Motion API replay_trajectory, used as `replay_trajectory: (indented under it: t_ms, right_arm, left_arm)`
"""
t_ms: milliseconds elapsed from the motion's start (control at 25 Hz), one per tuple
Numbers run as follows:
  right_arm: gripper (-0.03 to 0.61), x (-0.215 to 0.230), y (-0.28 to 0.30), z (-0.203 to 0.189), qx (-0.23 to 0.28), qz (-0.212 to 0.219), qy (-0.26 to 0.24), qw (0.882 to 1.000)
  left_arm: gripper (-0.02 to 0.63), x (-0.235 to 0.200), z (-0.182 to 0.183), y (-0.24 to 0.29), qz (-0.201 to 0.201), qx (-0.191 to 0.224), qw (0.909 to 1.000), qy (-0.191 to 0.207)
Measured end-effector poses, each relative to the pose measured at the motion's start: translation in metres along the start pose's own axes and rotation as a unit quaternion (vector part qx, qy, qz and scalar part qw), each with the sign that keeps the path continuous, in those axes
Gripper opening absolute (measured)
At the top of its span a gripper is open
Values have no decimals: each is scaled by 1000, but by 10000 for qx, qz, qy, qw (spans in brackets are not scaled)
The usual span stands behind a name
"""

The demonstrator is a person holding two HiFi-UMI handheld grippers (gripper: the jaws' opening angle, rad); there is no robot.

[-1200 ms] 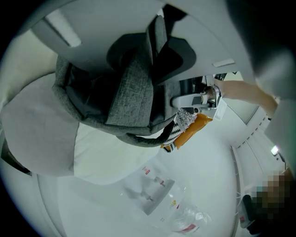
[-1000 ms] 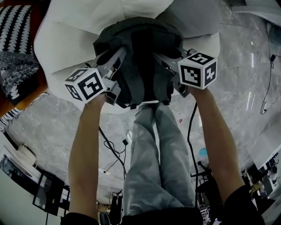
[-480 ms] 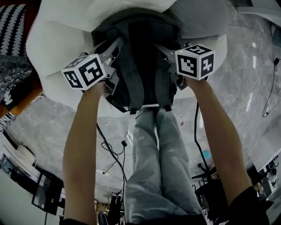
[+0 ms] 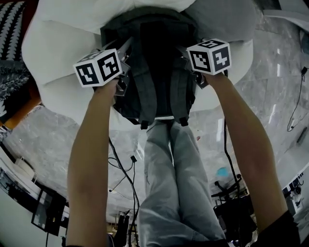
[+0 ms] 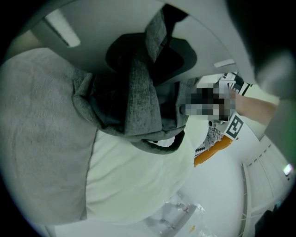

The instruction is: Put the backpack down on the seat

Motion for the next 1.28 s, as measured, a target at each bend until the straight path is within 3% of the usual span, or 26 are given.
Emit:
replay_trajectory:
  t_ms: [240,440,640,800,1120,1280]
  right_arm:
    - [52,9,15,-10,-43,92,153,9998]
    - [55,3,14,-9,-140,98,201,9997]
    - [81,-4,5,3,-144,185,226,9995]
    - [188,-2,-1,8,-203,-190,91,9996]
    - [206,-10,-18,15,-44,-450,55,9990]
    - [204,-7,-31,13,-40,-826,26,9966]
  left_arm:
    - [98,-14,-12,9,118,-311,9990,298]
    - [109,-9,-15,2,262,-253,9993,-58]
    - [121,3,-2,-4,469,-224,9986,-3]
    - [146,10,2,-17,782,-111,9966,254]
    - [156,23,4,-34,1143,20,9932,216]
    - [156,26,-4,-50,1248,-77,9912,430]
Point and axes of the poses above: the fingertips, and each gripper's own axes: y forward along the fingers, x to its right, z out of its top, the point moved 4 cm from there along -y, backward along the fingers, and after that the axes turned 2 degrees about -y, right-handed, at the moved point
